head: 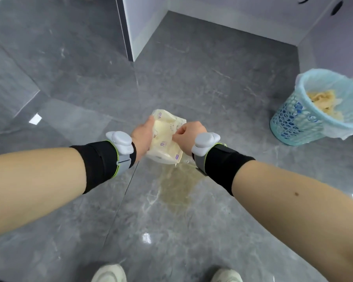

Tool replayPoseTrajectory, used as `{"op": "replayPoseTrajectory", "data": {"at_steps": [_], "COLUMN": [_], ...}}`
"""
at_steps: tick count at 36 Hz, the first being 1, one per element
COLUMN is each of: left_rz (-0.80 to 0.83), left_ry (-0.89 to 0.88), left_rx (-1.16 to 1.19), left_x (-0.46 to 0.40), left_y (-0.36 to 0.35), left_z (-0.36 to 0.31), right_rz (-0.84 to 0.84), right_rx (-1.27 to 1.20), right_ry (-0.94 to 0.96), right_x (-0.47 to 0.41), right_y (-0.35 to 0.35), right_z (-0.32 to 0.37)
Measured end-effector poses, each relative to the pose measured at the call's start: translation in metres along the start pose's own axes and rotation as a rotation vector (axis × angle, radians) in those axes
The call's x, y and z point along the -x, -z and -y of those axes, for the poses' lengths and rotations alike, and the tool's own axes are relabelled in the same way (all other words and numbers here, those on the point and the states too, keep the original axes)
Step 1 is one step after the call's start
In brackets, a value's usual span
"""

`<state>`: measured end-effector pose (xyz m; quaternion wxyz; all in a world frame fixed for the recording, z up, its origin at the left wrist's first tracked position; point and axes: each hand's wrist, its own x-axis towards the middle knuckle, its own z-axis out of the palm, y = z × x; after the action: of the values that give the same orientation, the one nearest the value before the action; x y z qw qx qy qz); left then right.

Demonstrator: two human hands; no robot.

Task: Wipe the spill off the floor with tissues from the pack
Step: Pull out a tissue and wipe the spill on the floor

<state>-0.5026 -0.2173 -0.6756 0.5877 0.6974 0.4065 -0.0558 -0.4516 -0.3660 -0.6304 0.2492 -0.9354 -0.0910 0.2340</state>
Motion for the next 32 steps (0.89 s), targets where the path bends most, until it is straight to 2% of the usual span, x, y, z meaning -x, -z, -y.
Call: {"op": "replayPoseTrajectory", "data": {"at_steps": [7, 11, 20, 28, 32], "left_rz": [-0.022, -0.016, 0.020, -0.022, -0.019], "left_ry": [0.021, 0.017, 0.015, 0.033, 0.002], "left_rx": [-0.056, -0.083, -0.091, -0.066, -0.066], "left_x": [0.010, 0.014, 0.021, 0.023, 0.020], "left_y": [0.004, 0.007, 0.010, 0.007, 0.013], "left_z": [0.013, 0.014, 0.009, 0.003, 0.005], "right_rz": [0.058, 0.009, -0.016, -0.031, -0.055], "right_rx": [0.008, -0.004, 0.188, 0.024, -0.213], "right_ry": [0.023, 0.043, 0.113, 0.119, 0.116], "right_x": [0.002, 0.011, 0.014, 0.013, 0.014], "right_y": [-0.017, -0.031, -0.023, -0.024, -0.023], "right_z": [-0.004, -0.002, 0.004, 0.000, -0.003]}}
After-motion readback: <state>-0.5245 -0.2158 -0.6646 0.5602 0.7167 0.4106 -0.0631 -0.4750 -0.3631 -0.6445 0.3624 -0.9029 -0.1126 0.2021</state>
